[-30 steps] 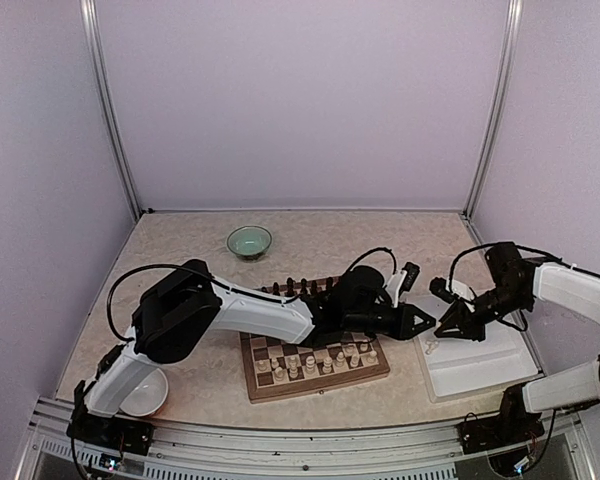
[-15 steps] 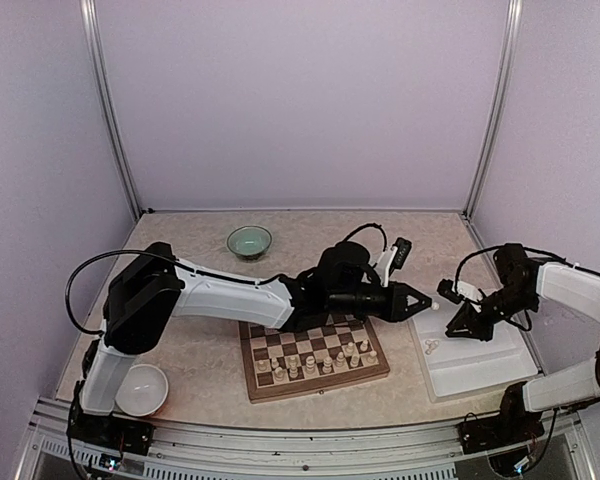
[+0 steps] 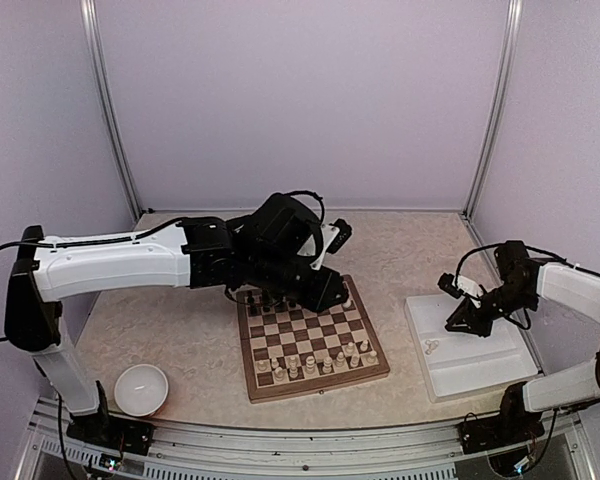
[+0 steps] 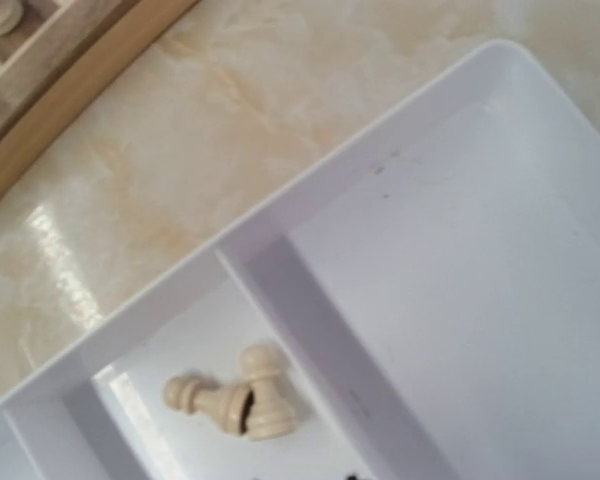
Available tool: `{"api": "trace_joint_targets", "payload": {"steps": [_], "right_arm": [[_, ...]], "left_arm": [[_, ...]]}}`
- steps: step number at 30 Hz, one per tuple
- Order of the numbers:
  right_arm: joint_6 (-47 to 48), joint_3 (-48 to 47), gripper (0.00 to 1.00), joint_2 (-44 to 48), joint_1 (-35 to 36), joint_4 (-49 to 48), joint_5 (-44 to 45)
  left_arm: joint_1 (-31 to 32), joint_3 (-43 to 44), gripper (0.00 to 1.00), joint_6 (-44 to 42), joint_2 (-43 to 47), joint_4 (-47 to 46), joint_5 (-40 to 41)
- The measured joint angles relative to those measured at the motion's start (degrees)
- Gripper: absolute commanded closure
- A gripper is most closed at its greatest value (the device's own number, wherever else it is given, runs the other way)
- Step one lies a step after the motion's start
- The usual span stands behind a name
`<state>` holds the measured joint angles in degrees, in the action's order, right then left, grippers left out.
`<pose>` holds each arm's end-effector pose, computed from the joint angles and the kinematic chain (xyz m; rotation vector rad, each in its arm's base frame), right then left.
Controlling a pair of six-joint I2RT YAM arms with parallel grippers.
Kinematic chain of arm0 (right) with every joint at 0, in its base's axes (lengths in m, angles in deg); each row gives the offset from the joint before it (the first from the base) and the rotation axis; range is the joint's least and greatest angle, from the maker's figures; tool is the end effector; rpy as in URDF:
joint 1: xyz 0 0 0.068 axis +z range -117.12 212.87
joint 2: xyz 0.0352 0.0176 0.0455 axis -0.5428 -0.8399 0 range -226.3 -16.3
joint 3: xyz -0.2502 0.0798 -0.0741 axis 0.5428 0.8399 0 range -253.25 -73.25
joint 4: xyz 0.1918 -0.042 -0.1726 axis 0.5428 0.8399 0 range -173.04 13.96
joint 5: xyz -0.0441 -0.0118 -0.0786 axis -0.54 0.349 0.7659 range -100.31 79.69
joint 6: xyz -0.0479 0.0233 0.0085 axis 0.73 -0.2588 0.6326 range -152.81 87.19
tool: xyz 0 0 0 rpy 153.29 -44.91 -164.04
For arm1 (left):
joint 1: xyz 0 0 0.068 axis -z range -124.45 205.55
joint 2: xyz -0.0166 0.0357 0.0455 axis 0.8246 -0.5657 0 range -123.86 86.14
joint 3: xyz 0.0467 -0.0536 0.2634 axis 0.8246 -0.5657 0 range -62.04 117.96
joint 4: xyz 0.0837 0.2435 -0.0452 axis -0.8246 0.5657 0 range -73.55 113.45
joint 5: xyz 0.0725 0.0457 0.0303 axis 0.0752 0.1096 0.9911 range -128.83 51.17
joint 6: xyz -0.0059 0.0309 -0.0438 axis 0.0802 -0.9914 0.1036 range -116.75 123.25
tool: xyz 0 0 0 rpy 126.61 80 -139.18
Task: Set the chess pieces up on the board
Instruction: Place the rook at a1.
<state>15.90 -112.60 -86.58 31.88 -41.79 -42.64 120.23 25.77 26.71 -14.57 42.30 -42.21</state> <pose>0.2041 0.0156 0.1885 -1.1519 2.3144 0.5092 0.1719 -0.3687 0.3082 0.8772 2.2360 -0.8523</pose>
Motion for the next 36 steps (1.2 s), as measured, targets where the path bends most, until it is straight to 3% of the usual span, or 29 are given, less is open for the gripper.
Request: {"api": "trace_joint_targets", "payload": {"steps": [5,13,36], "right_arm": [[-0.6,0.5,0.86,0.5,0.0,-0.9,0.3],[-1.0,0.6,0.85,0.5,0.0,-1.4,0.5],[-1.2,0.6,0.85,0.5,0.0,-1.4,0.5]], "left_arm": [[0.9,-10.7,0.96,2.1,6.2,10.3,3.8],[1.5,-26.0,0.95,7.7,10.6,15.2,4.5],[1.6,-27.1,0.88,9.1,7.2,12.0,5.4]]}}
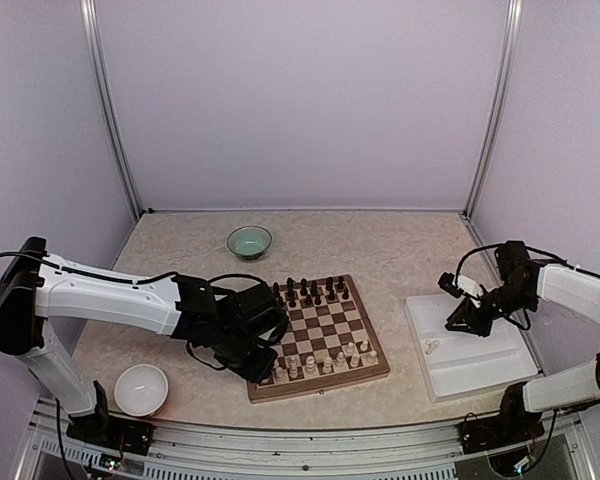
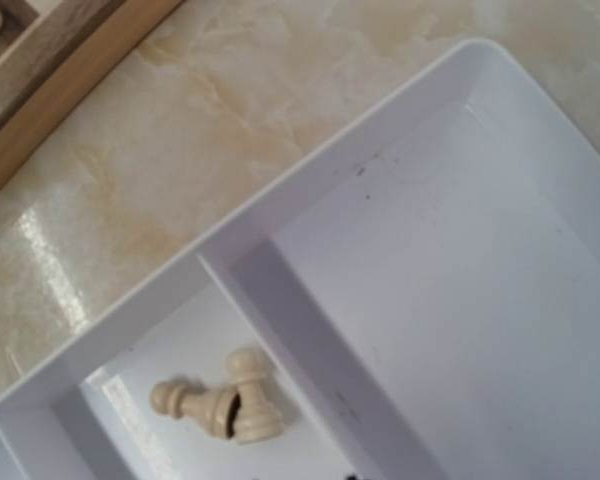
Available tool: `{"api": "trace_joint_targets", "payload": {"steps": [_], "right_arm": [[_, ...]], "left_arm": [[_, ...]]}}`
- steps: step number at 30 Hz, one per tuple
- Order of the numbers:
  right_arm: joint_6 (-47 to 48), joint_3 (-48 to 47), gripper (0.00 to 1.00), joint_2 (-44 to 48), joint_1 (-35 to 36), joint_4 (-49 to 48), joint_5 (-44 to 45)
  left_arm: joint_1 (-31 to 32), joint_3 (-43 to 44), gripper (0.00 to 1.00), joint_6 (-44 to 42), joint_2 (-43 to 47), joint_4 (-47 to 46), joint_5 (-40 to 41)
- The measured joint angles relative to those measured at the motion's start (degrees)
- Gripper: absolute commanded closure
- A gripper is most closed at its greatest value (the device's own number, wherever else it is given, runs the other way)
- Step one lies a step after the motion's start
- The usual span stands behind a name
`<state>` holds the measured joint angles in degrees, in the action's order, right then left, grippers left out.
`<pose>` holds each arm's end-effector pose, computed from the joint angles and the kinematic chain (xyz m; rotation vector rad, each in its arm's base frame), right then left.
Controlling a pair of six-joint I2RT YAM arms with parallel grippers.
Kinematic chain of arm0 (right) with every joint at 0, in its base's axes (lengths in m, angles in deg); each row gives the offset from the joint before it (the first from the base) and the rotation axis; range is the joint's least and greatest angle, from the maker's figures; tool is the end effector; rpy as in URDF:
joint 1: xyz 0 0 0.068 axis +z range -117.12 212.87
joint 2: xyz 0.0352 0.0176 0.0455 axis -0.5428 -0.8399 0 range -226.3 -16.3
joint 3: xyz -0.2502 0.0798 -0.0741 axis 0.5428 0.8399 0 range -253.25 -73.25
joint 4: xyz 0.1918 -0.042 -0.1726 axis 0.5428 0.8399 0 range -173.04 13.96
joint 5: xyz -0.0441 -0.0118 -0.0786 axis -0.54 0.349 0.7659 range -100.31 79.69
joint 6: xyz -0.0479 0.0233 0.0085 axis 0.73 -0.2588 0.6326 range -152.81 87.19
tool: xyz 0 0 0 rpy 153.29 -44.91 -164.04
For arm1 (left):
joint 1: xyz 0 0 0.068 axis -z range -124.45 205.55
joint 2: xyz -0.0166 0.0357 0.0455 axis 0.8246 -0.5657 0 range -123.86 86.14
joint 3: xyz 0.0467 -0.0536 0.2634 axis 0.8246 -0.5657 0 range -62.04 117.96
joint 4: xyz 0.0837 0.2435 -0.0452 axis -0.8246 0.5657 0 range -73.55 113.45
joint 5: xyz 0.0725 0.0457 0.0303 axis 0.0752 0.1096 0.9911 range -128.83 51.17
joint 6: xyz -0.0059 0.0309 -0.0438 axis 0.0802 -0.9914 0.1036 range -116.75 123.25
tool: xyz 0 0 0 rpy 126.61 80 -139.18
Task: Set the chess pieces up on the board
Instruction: Place the rook at a1.
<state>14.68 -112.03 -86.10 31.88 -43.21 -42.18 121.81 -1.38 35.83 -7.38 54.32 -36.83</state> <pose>0.2042 0.0153 0.1880 -1.1291 2.3144 0.4915 0.1261 -0.2841 0.1911 0.8254 2.7563 -0.3384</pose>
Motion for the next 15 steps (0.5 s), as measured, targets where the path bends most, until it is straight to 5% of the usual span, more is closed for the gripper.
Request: {"api": "trace_joint_targets", "payload": {"steps": [15], "right_arm": [[0.0,0.0,0.85,0.0,0.0,0.0,0.0]], "left_arm": [[1.0,2.4,0.59,0.5,-0.7,4.3,1.1]]}}
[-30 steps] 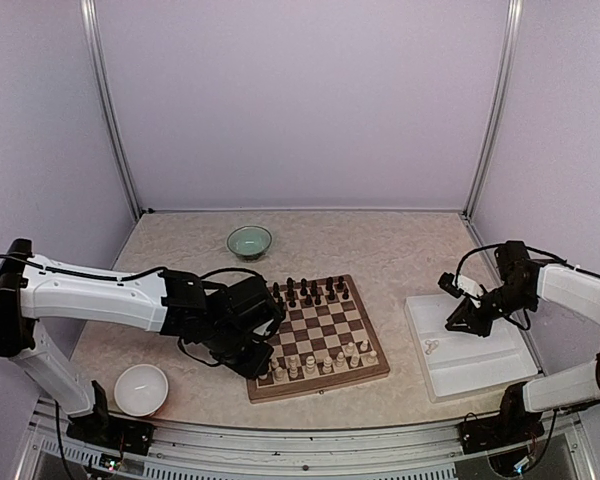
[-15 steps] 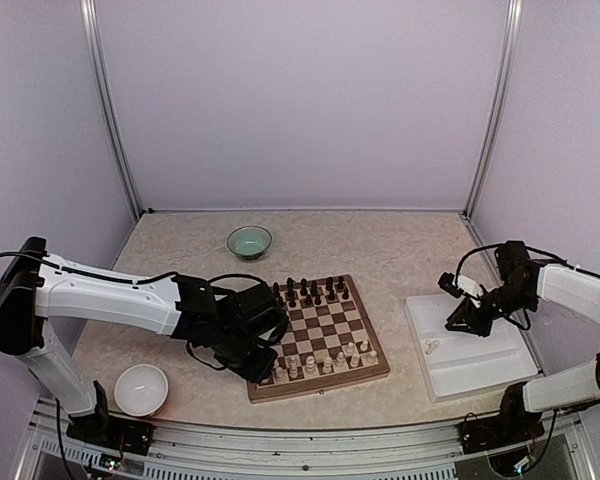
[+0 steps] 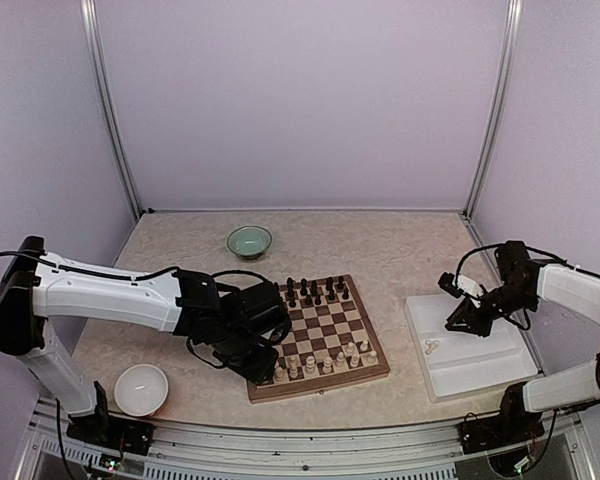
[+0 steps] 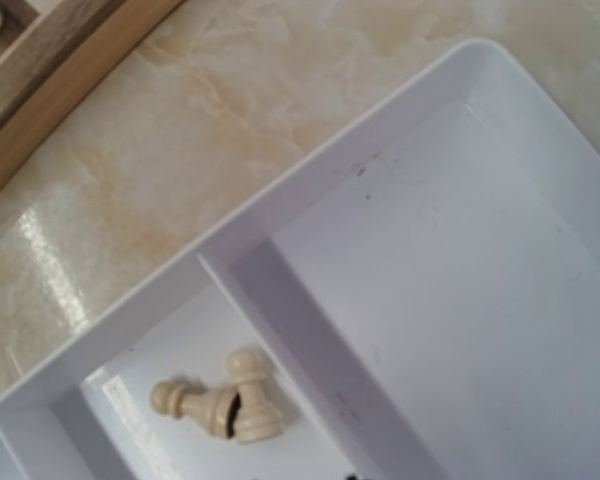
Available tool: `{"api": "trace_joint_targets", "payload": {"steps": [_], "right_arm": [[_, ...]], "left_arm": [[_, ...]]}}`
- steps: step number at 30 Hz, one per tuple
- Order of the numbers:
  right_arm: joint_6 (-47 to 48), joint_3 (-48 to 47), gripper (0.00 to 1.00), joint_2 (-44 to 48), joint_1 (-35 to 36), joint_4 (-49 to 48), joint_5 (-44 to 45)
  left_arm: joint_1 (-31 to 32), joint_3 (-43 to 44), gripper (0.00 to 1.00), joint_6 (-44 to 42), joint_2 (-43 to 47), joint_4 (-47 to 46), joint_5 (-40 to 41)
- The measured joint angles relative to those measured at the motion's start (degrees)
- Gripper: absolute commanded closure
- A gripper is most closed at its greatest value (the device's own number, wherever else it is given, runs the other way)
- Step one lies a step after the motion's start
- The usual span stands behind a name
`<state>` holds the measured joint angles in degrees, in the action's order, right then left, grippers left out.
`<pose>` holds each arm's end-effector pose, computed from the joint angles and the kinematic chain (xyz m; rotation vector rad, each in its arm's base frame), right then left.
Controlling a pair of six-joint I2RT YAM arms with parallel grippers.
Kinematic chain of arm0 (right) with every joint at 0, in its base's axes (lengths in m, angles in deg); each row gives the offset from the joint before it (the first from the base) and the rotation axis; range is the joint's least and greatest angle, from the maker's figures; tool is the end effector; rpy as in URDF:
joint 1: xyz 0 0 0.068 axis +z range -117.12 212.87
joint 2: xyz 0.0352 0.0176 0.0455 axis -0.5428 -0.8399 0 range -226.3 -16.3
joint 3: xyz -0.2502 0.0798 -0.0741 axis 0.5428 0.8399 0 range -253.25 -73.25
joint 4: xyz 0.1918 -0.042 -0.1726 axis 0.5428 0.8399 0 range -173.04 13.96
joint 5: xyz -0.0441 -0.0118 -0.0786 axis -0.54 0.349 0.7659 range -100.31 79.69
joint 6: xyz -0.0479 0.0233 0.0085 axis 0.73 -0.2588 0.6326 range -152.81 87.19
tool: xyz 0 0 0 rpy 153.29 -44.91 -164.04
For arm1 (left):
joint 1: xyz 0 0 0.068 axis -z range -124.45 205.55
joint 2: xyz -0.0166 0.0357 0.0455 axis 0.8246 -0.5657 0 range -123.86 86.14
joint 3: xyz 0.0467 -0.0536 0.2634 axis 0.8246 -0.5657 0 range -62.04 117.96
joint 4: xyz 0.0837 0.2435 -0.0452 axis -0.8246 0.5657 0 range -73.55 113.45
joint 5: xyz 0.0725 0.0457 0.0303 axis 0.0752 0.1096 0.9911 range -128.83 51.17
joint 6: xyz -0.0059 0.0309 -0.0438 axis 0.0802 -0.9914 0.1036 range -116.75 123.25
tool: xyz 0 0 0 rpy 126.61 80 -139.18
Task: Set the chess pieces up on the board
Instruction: Place the rook at a1, then pass from the right arm to the left
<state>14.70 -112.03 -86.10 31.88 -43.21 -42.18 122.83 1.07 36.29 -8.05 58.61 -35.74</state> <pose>0.2042 0.0153 0.1880 -1.1295 2.3141 0.4914 0.1220 -0.2869 0.1969 0.8427 2.7749 -0.2781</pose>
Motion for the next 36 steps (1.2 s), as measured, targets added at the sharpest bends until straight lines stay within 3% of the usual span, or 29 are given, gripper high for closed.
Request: {"api": "trace_joint_targets", "payload": {"steps": [9,13,18,22,26,30,36], "right_arm": [[-1.0,-4.0,0.87,0.2,0.0,4.1,-3.0],[-6.3,-12.4,0.86,0.3,0.0,4.9,-10.3],[-17.6,-19.7,0.88,0.3,0.0,0.4,-22.9],[-32.8,-20.3,0.92,0.4,0.0,-8.3,-32.2],[-60.9,-13.5,0.93,1.7,0.0,-32.3,-39.0],[-83.1,-9.5,0.94,1.0,0.9,-49.8,-40.9],[-102.6,-8.6,0.94,0.3,2.4,-65.1,-41.2]], "left_arm": [[0.2,11.4,0.52,-4.1,2.6,2.0,2.1],[0.2,13.9,0.52,-8.2,3.5,-8.4,5.0],[0.3,13.6,0.51,-14.5,2.0,-31.0,9.8],[0.4,13.7,0.51,-20.3,-1.7,-50.2,14.0],[1.3,15.1,0.52,-26.0,-7.9,-63.6,17.4],[3.0,18.5,0.52,-31.0,-14.3,-70.5,19.2],[6.0,27.0,0.54,-39.5,-23.0,-77.1,21.9]]}}
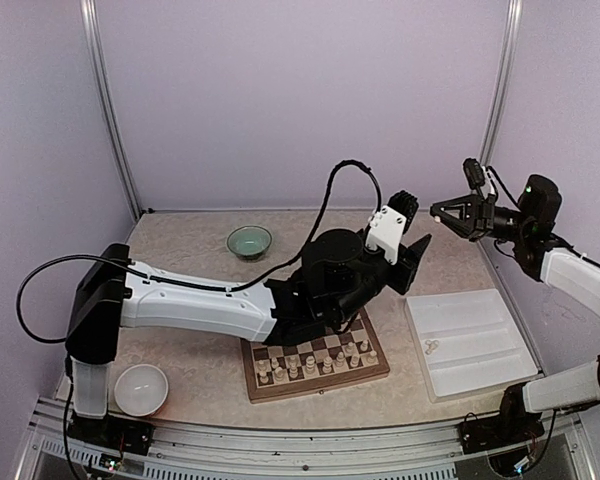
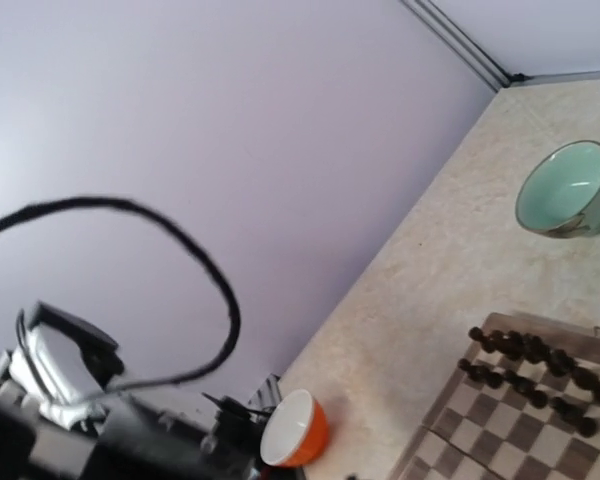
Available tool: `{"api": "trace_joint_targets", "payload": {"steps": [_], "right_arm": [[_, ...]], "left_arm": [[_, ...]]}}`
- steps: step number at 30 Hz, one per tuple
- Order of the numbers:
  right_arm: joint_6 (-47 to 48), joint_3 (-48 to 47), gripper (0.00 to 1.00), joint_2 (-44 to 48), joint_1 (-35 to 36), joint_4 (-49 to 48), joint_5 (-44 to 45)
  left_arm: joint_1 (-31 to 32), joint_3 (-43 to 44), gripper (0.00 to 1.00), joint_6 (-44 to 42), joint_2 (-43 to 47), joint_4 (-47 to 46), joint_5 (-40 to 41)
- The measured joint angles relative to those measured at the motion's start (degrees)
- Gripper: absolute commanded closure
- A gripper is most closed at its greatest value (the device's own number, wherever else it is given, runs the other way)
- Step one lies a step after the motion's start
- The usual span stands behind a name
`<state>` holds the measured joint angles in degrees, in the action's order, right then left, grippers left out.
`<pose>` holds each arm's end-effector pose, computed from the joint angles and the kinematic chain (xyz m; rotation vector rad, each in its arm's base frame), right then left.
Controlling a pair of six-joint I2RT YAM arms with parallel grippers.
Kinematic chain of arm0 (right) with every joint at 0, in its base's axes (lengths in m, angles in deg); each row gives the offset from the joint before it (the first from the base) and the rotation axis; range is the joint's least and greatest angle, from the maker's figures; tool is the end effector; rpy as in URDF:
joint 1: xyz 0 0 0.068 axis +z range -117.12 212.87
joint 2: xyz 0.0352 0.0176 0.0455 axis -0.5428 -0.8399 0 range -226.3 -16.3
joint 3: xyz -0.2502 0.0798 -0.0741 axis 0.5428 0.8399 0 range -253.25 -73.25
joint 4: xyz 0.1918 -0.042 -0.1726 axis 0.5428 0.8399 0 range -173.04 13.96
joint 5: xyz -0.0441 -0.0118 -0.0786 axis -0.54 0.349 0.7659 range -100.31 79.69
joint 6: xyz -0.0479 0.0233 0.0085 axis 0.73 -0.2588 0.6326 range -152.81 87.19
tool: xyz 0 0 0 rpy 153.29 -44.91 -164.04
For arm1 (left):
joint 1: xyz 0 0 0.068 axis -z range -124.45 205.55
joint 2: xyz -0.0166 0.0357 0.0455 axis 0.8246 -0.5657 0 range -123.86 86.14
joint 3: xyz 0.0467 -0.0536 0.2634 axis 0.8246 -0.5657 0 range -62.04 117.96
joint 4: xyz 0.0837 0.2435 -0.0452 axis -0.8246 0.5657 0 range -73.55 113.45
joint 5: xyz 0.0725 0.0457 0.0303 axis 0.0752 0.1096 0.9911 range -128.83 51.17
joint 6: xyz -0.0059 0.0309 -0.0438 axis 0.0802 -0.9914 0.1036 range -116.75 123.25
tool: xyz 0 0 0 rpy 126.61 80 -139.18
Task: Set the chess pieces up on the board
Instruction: Pass from the right arm to the left
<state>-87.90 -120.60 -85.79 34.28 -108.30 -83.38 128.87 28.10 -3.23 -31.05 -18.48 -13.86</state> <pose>0.2604 0.0406 0.3287 -0.3581 1.8084 1.6733 0.1553 -0.4665 0.3050 0.6395 1.3325 -0.6411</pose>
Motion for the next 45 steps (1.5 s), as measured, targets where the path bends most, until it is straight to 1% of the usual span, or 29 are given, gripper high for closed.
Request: {"api": "trace_joint_targets", "payload": {"steps": [4,11,23,25,29,31,41,45], "right_arm": [[-6.1,1.4,0.94,-0.1,0.1,-4.3,0.2],[-10.8,3.3,0.94,0.0,0.3,-7.5,0.3],[-11.9,4.2,0.94,0.2,1.2,-8.9,0.3],[-11.9,4.3,0.93,0.3,1.2,-8.9,0.3],[-11.9,4.6,0.93,0.7,1.2,-8.9,0.3],[-11.9,4.7,0.93,0.8,1.2,-9.0,0.7],[-13.2,5.7,0.92,0.9,1.2,-10.3,1.1],[-13.6,6.0,0.92,1.3,1.4,-11.1,1.0]], "left_arm": [[1.2,6.6,0.56,-4.5,-4.7,-2.7,2.6],[1.3,11.1,0.56,-8.3,-9.7,-4.1,5.2],[1.0,16.6,0.56,-9.7,-14.4,-4.1,5.9],[0.9,17.7,0.57,-9.6,-15.0,-4.0,6.1],[0.5,20.6,0.62,-9.4,-16.3,-3.4,6.3],[0.3,20.8,0.63,-9.3,-16.5,-3.1,6.3],[0.2,21.2,0.64,-9.0,-17.5,-2.5,6.6],[-0.1,21.7,0.69,-9.0,-18.0,-2.1,6.8]]}}
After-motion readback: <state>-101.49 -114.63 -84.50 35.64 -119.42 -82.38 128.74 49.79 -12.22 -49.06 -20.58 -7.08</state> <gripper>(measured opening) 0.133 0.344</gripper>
